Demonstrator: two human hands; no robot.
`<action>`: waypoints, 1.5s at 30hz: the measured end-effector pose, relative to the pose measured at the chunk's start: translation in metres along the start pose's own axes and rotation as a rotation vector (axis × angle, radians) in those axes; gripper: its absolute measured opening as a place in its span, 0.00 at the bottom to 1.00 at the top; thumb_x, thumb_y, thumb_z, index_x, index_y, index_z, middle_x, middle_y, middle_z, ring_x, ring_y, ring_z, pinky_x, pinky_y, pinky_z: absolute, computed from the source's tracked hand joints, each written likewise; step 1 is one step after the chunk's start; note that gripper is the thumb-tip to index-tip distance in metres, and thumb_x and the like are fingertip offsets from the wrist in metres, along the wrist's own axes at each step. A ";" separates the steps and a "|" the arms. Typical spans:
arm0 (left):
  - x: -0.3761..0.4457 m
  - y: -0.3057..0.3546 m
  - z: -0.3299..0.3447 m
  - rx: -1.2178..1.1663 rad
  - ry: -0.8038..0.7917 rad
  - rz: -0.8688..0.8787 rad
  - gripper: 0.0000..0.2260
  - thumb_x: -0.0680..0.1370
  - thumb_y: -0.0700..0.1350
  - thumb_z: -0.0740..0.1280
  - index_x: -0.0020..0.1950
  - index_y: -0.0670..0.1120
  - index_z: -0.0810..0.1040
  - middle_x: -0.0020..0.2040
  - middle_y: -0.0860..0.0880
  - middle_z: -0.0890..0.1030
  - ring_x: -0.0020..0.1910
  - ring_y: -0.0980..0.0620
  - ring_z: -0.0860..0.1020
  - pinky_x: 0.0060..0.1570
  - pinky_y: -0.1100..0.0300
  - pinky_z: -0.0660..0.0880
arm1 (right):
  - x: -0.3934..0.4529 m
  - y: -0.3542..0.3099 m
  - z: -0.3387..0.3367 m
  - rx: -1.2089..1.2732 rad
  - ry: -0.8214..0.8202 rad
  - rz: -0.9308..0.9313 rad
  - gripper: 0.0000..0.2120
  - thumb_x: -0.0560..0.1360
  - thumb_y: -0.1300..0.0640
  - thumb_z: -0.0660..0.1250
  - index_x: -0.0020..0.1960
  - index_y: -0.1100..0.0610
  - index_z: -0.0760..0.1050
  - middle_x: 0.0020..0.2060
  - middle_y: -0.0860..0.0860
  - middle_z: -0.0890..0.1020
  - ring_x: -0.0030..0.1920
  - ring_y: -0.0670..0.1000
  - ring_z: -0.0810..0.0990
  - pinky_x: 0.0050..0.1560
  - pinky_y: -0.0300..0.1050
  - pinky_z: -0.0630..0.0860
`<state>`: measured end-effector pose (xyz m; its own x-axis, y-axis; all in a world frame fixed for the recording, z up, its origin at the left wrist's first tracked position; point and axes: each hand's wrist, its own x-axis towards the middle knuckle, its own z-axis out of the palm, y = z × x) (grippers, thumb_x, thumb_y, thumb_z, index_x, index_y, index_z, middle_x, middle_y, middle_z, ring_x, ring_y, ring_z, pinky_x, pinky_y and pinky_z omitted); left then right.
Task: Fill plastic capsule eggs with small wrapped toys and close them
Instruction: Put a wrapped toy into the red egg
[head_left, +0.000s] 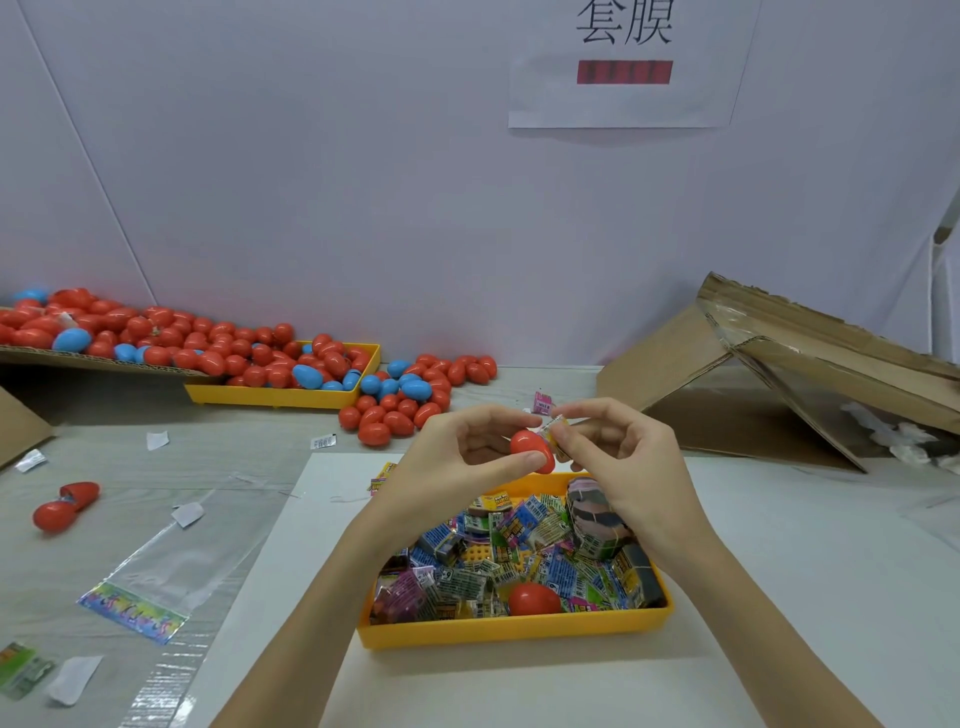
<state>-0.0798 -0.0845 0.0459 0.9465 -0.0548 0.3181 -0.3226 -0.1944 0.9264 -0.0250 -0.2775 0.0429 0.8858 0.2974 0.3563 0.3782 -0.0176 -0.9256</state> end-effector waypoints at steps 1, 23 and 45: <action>0.000 0.000 -0.001 -0.001 -0.003 -0.003 0.15 0.75 0.48 0.77 0.61 0.52 0.83 0.52 0.52 0.87 0.53 0.54 0.86 0.53 0.64 0.80 | 0.000 0.000 0.000 -0.013 -0.006 -0.006 0.14 0.72 0.46 0.74 0.55 0.50 0.83 0.39 0.47 0.88 0.41 0.46 0.87 0.43 0.33 0.80; 0.001 -0.002 -0.001 -0.066 0.022 -0.042 0.11 0.77 0.48 0.76 0.58 0.53 0.84 0.52 0.50 0.87 0.53 0.52 0.86 0.54 0.61 0.81 | -0.002 -0.002 0.004 -0.116 -0.042 -0.102 0.13 0.74 0.47 0.73 0.57 0.49 0.82 0.40 0.45 0.87 0.43 0.46 0.87 0.46 0.36 0.82; 0.001 0.000 -0.004 -0.093 0.030 -0.040 0.14 0.73 0.51 0.79 0.58 0.56 0.84 0.54 0.51 0.86 0.54 0.52 0.85 0.53 0.64 0.80 | -0.004 -0.012 0.000 0.247 -0.078 0.304 0.12 0.73 0.46 0.73 0.49 0.53 0.87 0.43 0.56 0.88 0.40 0.48 0.85 0.33 0.35 0.77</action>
<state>-0.0793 -0.0801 0.0471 0.9583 -0.0195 0.2851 -0.2855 -0.1036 0.9528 -0.0336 -0.2782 0.0526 0.9207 0.3857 0.0594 0.0175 0.1112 -0.9936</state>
